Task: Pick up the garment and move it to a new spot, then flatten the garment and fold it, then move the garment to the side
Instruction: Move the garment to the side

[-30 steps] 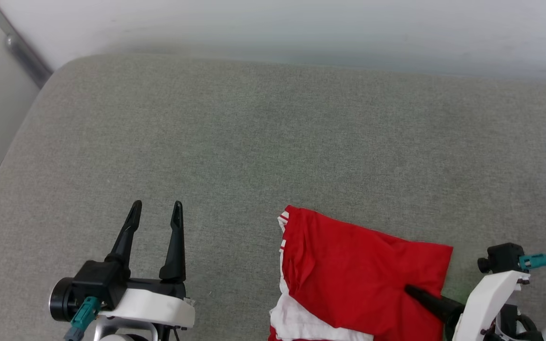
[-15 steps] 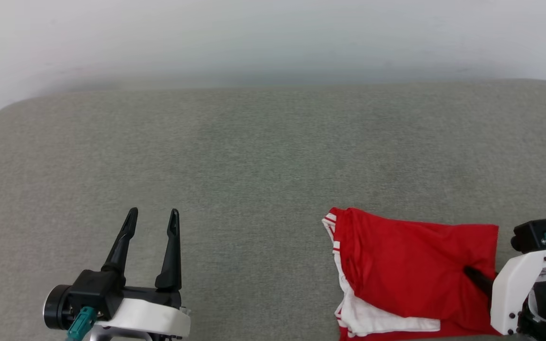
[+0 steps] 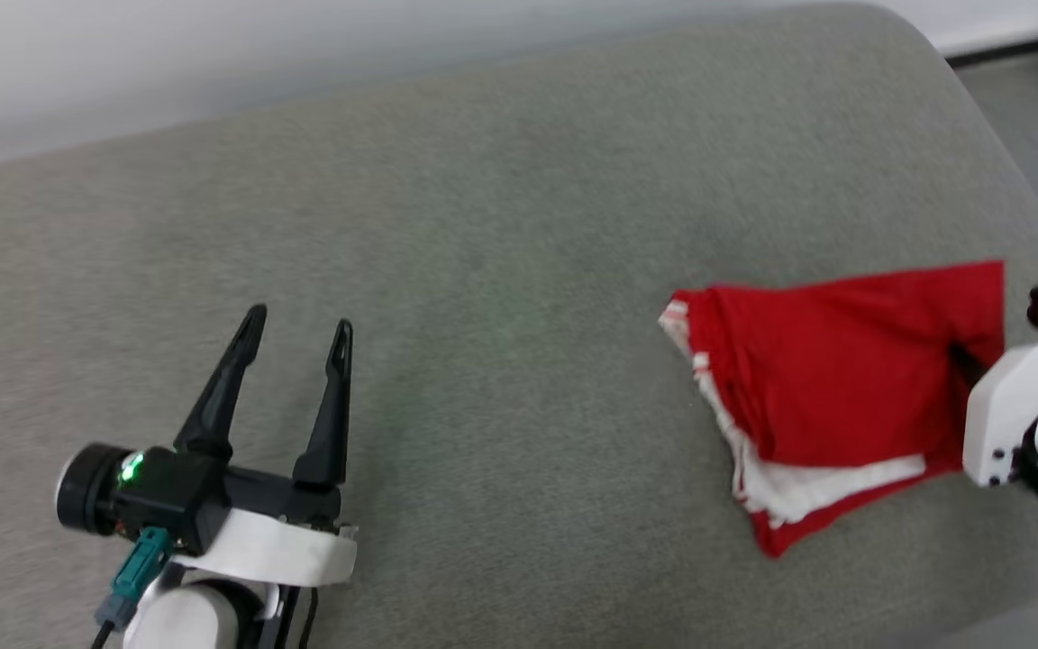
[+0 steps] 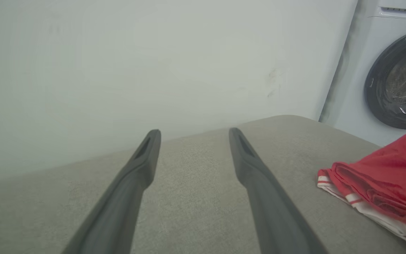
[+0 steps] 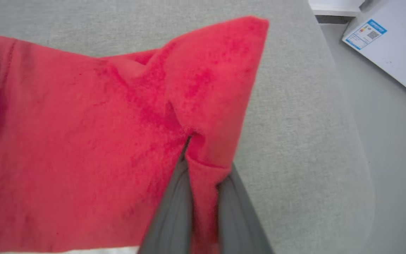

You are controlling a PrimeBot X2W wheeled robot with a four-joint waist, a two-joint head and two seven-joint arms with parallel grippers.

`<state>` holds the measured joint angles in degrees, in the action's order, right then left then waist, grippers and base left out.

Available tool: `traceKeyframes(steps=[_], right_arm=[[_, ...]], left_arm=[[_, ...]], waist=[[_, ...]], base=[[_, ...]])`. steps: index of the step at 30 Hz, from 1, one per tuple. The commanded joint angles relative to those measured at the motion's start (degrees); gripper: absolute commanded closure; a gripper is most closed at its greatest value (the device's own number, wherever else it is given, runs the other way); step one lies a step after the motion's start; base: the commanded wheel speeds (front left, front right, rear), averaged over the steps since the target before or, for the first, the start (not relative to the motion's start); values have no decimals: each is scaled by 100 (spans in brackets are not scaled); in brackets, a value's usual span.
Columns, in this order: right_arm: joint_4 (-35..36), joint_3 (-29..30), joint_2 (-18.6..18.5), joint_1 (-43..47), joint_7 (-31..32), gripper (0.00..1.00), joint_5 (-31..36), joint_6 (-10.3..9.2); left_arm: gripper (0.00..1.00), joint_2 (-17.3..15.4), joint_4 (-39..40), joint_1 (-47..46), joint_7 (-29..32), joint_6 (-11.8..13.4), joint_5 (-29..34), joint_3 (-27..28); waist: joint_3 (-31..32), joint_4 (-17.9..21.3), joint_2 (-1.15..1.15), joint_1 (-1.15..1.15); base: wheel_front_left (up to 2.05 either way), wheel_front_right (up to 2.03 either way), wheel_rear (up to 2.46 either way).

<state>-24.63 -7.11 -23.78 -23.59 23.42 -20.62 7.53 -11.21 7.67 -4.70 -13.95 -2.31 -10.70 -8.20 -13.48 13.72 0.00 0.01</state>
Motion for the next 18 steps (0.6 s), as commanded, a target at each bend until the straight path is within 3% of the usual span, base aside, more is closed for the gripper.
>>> traceKeyframes(steps=[1, 8, 13, 17, 18], right_arm=[[-171, 77, 35, -271, -130, 100, 190, -9], [-1029, 804, 37, -1261, -1111, 100, 1099, -7], [-1566, 1419, -52, -1901, -1723, 100, 1535, -8], [-2051, 1578, 17, -2216, -2217, 100, 1679, -8], [-2157, 1629, 31, -2263, -2351, 90, 1767, -8]], left_arm=[[0, -80, 92, -156, 75, -38, 59, -28], [0, -334, 469, -798, 422, -220, 211, -237], [0, -546, 788, -1086, 671, -296, 265, -296], [0, -661, 929, -1182, 769, -309, 263, -283], [0, -676, 944, -1190, 777, -305, 257, -276]], waist=[[-663, 639, 0, -1], [-1501, 916, 0, -1], [-1996, 873, 0, -1], [-2191, 799, 0, -1], [-2209, 787, 0, -1]], base=[[0, 0, 0], [0, 0, 0], [0, 0, 0], [0, 0, 0], [0, 0, 0]])
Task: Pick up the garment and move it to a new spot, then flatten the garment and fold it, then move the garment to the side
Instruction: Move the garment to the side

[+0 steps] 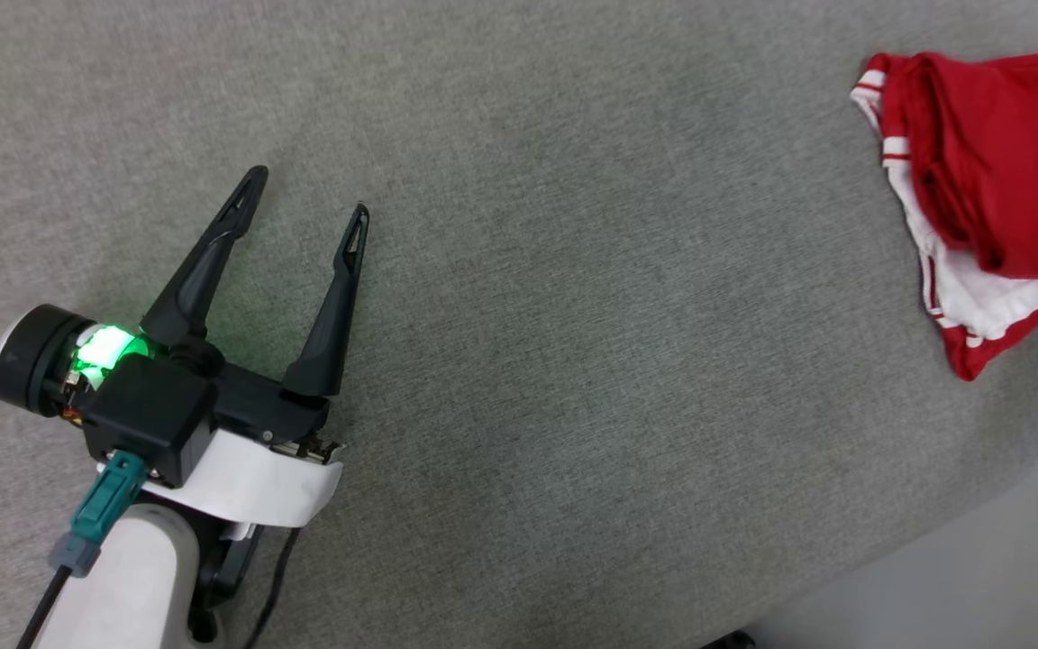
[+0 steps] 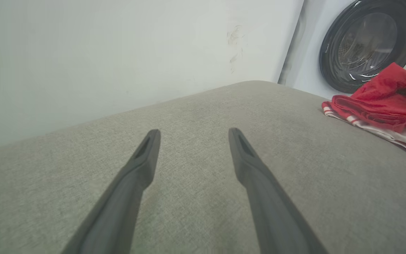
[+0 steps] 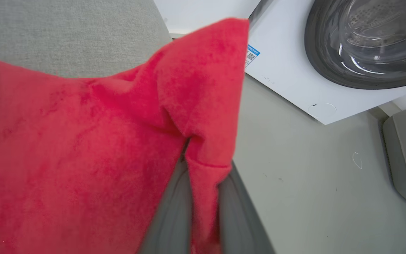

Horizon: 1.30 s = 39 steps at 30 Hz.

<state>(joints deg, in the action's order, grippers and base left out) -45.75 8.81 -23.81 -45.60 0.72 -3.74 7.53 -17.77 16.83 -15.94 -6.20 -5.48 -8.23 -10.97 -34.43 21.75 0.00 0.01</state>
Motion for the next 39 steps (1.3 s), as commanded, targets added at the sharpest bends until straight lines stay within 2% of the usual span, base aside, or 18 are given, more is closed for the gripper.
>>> traceKeyframes(steps=[1, 2, 8, 10, 16, 29, 38, 39], right_arm=[[-132, 110, 82, -105, -221, 47, 138, -8], [-252, 186, 132, -135, -283, 0, 201, -7], [-695, 613, 124, -315, -907, 0, 715, -8], [-694, 644, 285, -324, -1150, 0, 713, -6], [-425, 573, 312, 40, -1496, 0, 593, -7], [1237, 150, 578, 1802, -1560, 0, -154, -6], [2742, -160, 1087, 3047, -1160, 0, -448, -6], [2742, -160, 1087, 3047, -1160, 0, -448, -6]], left_arm=[[0, -30, 39, -68, 18, 18, 3, 11], [0, -39, 41, -68, 14, 21, -5, 8], [0, -13, -47, -26, -56, 46, -48, -19], [0, 25, -120, 19, -112, 66, -82, -33], [0, 262, -503, 184, -401, 183, -204, -101], [0, 713, -1096, 891, -783, 543, -479, -48], [0, 864, -1374, 1289, -869, 698, -621, 109], [0, 864, -1374, 1289, -869, 698, -621, 109]], waist=[[-123, -27, 0, -1], [-125, -40, 0, -1], [22, -119, 0, -1], [150, -142, 0, -1], [783, -338, 0, -1], [2065, -1021, 0, -1], [2583, -1555, 0, -1], [2583, -1555, 0, -1]], base=[[0, 0, 0], [0, 0, 0], [0, 0, 0], [0, 0, 0], [0, 0, 0], [0, 0, 0], [0, 0, 0], [0, 0, 0]])
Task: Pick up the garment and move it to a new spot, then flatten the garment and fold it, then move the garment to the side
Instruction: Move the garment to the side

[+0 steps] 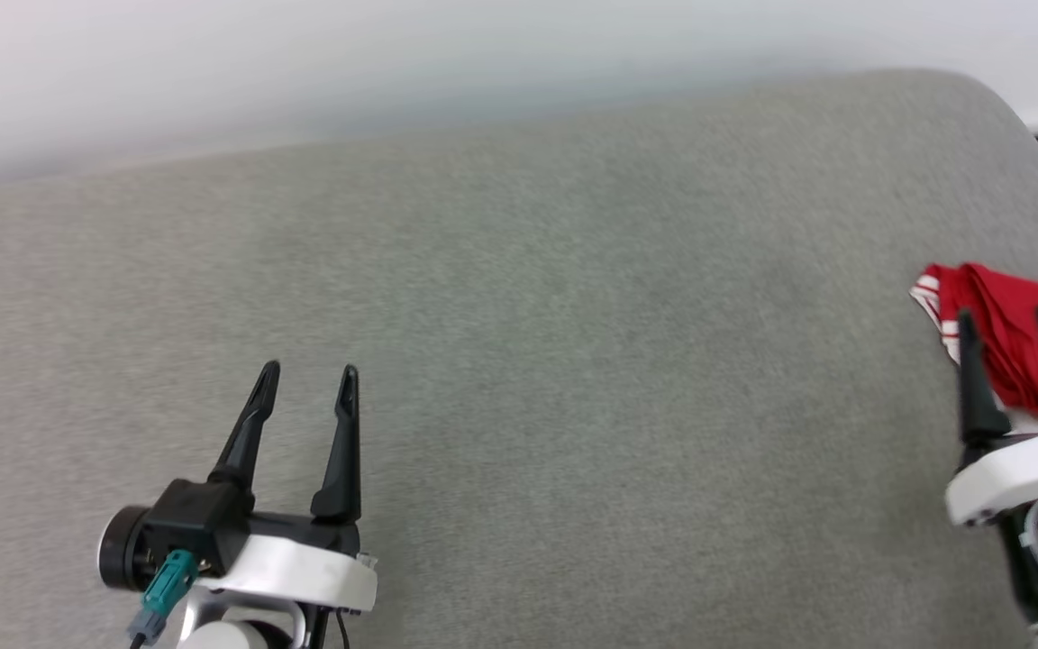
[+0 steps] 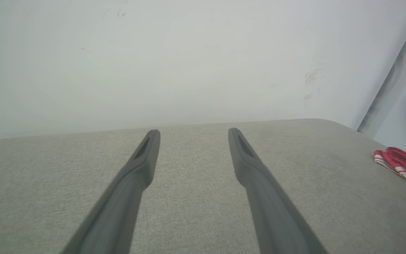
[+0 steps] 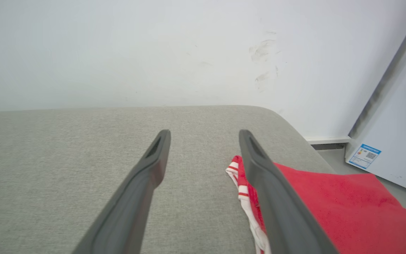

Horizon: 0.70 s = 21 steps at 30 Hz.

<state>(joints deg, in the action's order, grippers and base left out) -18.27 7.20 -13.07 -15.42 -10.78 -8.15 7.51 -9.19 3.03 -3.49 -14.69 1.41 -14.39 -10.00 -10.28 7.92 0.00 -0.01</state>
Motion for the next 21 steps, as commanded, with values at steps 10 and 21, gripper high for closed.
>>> traceKeyframes(steps=[10, 21], right_arm=[[1531, -484, 528, 1125, 537, 0, -79, -4], [2467, -516, 821, 2187, 954, 0, -89, -4]], left_arm=[[0, 18, -244, 574, -56, 132, -71, 334], [0, -7, -289, 1126, -59, 107, -51, 461]], waist=[[778, -554, 0, 1], [1201, -501, 0, 1]], base=[[0, 0, 0], [0, 0, 0]])
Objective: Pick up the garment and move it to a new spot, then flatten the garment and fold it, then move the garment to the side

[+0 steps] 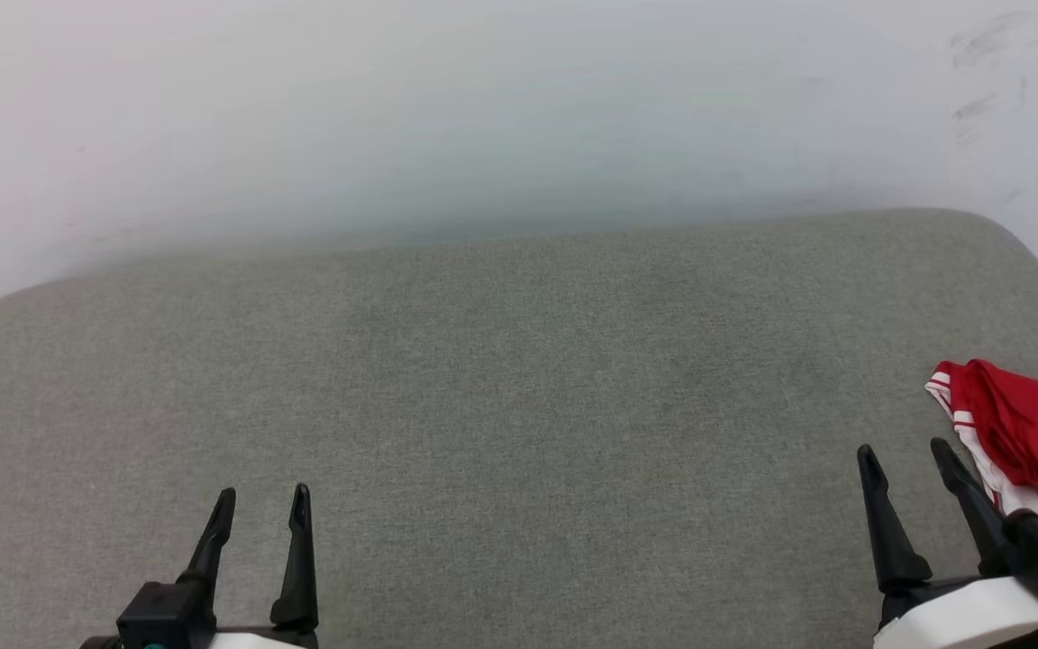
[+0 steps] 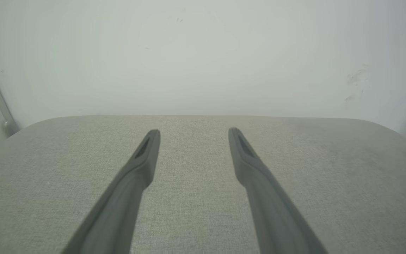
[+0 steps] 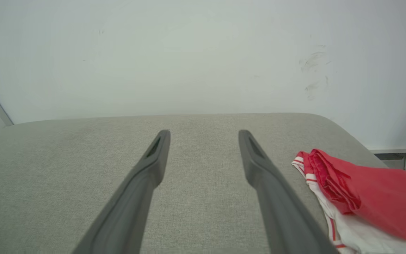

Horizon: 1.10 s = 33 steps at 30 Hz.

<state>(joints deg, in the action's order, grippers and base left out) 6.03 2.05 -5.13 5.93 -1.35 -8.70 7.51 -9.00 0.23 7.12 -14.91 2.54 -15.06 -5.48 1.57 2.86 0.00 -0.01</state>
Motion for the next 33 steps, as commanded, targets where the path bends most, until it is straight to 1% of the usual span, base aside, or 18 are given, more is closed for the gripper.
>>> traceKeyframes(steps=[1, 9, 26, 27, 30, 33], right_arm=[[68, 2, 45, 96, 18, 0, -34, -4], [125, -72, 117, 151, 1, 0, -46, -4], [50, -114, 75, 62, -8, 0, -39, -4], [44, -111, 87, 94, -7, 100, -17, 0], [-103, -122, 92, 149, -8, 100, -56, 0], [-161, -119, 91, 107, 6, 100, -426, 0]], left_arm=[[0, -28, -27, 98, -37, -6, 16, 11], [0, -2, -91, 172, -37, -42, -8, 61], [0, 72, -131, 60, -33, -89, 47, 60], [100, 60, -144, 98, -4, -95, 18, 44], [100, 84, -293, 140, 29, -106, -21, 31], [100, 106, -334, 79, 113, -145, -355, 75]], waist=[[31, 3, 0, 1], [72, -47, 0, 1], [60, -110, 0, 1], [59, -111, 0, 1], [58, -112, 0, 1], [52, -117, 0, 1]], base=[[0, 0, 0], [0, 0, 0], [0, 0, 0], [0, 0, 0], [0, 0, 0], [0, 0, 0]])
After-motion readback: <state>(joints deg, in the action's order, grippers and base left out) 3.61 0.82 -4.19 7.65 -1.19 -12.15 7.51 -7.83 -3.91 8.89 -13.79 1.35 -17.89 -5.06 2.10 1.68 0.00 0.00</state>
